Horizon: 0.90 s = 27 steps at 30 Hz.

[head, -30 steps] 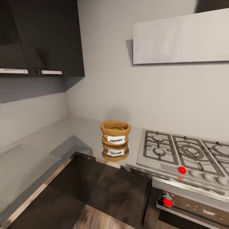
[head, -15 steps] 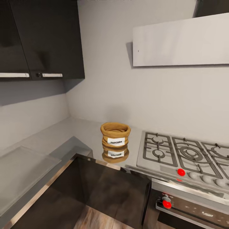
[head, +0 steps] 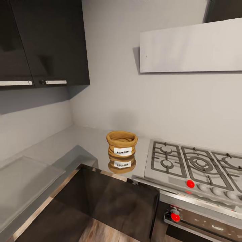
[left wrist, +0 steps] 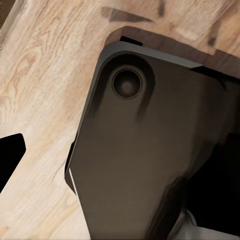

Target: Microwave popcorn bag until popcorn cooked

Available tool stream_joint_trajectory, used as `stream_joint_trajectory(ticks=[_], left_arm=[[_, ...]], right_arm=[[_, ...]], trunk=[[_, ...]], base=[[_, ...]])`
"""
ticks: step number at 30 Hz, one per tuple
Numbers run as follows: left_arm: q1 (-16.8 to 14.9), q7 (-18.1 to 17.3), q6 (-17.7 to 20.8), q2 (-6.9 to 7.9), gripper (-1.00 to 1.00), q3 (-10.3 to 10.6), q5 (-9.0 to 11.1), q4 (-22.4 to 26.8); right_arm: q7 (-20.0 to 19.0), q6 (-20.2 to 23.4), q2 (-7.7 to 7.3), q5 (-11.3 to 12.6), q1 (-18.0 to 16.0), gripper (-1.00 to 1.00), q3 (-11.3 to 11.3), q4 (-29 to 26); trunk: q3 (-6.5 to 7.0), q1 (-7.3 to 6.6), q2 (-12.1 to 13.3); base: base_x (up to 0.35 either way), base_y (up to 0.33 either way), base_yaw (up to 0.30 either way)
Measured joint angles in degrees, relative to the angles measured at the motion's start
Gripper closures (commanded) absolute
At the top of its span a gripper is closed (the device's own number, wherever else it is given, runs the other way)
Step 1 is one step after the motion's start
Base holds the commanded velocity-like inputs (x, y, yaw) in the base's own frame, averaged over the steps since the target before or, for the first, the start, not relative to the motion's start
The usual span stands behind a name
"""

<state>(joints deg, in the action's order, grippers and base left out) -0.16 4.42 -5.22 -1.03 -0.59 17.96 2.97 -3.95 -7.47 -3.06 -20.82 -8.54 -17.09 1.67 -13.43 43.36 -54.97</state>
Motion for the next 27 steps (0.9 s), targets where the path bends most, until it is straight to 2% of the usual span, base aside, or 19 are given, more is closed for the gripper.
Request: stream_joint_trajectory(ticks=[5,12,27], left_arm=[[0.0,-0.1,0.0,0.0,-1.0,0.0,0.0,0.0],[0.0,-0.1,0.0,0.06,-1.0,-0.2,0.3,0.0],[0.0,-0.1,0.0,0.09,-1.0,-0.3,0.3,0.0]], right_arm=[[0.2,0.1,0.15,0.1,0.0,-1.0,0.0,0.0],[-0.1,0.1,0.46,0.0,0.0,-1.0,-0.1,0.0],[0.2,0.1,0.23,-0.1,0.0,-1.0,0.0,0.0]], trunk=[[0.9,-1.1,2.0],[0.9,-1.11,2.0],[-0.33,-1.11,2.0]], base=[[0.0,0.0,0.0],[0.0,0.0,0.0],[0.0,0.0,0.0]])
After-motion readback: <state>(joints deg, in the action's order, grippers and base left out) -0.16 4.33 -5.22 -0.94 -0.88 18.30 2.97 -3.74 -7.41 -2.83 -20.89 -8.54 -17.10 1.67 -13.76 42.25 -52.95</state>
